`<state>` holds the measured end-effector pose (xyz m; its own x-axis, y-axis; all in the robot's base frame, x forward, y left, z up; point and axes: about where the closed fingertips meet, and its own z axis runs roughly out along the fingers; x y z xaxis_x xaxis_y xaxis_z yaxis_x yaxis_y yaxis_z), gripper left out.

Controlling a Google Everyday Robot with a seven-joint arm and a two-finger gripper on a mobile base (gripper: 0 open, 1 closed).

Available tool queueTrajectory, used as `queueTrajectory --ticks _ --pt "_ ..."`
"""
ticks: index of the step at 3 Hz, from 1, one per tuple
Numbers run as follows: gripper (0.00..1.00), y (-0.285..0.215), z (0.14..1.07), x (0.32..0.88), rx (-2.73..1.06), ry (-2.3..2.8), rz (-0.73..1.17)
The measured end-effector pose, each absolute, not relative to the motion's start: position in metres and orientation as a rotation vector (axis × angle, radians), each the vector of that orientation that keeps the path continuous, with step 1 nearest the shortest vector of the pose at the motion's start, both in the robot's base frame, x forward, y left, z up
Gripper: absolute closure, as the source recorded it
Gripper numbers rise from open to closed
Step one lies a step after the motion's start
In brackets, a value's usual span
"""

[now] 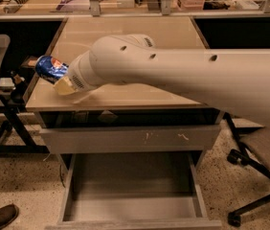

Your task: Pick pepsi can from middle drawer and place on counter

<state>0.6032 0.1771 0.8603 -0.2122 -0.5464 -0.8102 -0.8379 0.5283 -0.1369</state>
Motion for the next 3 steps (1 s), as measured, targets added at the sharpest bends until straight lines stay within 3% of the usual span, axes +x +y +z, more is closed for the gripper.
queueTrajectory --ticks 3 --pt "1.00 0.182 0.829 0.652 -1.230 1.988 0.433"
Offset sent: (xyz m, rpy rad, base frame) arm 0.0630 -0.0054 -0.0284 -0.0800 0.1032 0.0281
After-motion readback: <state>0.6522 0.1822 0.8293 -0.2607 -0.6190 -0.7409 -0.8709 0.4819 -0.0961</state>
